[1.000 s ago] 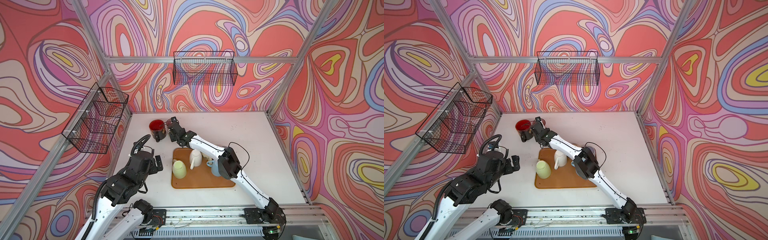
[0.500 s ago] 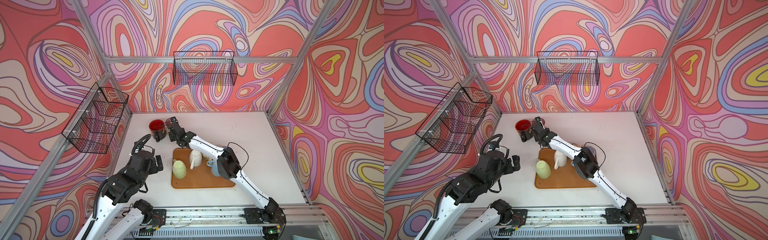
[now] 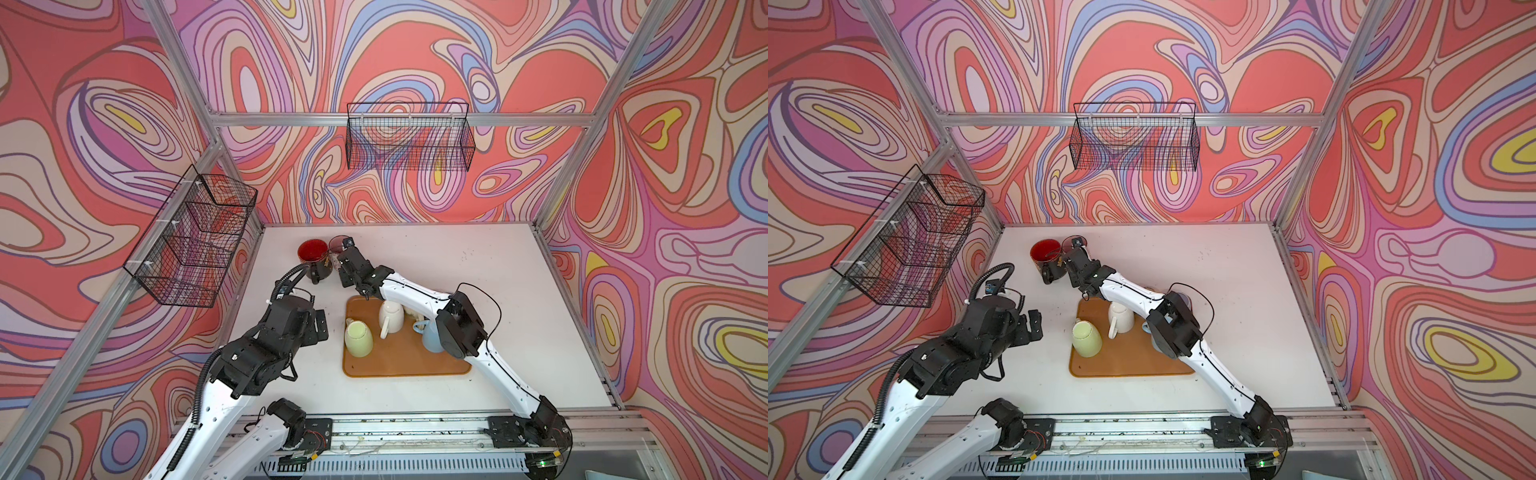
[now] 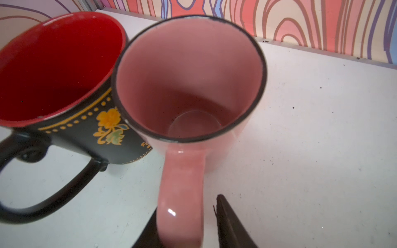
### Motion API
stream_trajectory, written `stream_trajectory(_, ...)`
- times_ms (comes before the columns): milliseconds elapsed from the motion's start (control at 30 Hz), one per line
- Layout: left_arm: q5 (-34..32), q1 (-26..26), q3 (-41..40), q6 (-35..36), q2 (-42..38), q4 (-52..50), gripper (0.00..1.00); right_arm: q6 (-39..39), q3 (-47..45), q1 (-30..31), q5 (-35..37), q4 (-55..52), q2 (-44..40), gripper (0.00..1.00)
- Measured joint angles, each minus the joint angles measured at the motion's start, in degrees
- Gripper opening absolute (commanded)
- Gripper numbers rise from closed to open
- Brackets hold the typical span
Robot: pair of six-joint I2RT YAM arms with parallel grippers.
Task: Turn the mug right side up
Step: Place the mug at the top-left of the table, then pick up the mug from the tray.
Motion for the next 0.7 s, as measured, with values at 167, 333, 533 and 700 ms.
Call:
stream_trajectory(167, 2.03, 0.0, 3.58, 0.83, 2.43, -1.44, 0.98, 0.68, -5.03, 0.02, -2.32, 1.44, -5.64, 0.46)
stream_trajectory(333, 3.78, -1.97, 4.83, 0.83, 6.6, -2.29, 0.94, 1.75, -15.61, -0.37, -4.92, 4.44, -16.57, 0.47)
stream_trajectory(533, 3.63, -10.14, 6.43, 0.85, 14.6, -2.4, 0.93, 3.21, -32.11, -4.48, -9.73, 9.75, -32.24, 0.48)
stream_trajectory(700, 5.4, -13.99, 9.29, 1.79, 22.93, -1.46, 0.93, 4.0, -47.52, -11.61, -12.83, 12.02, -44.41, 0.51)
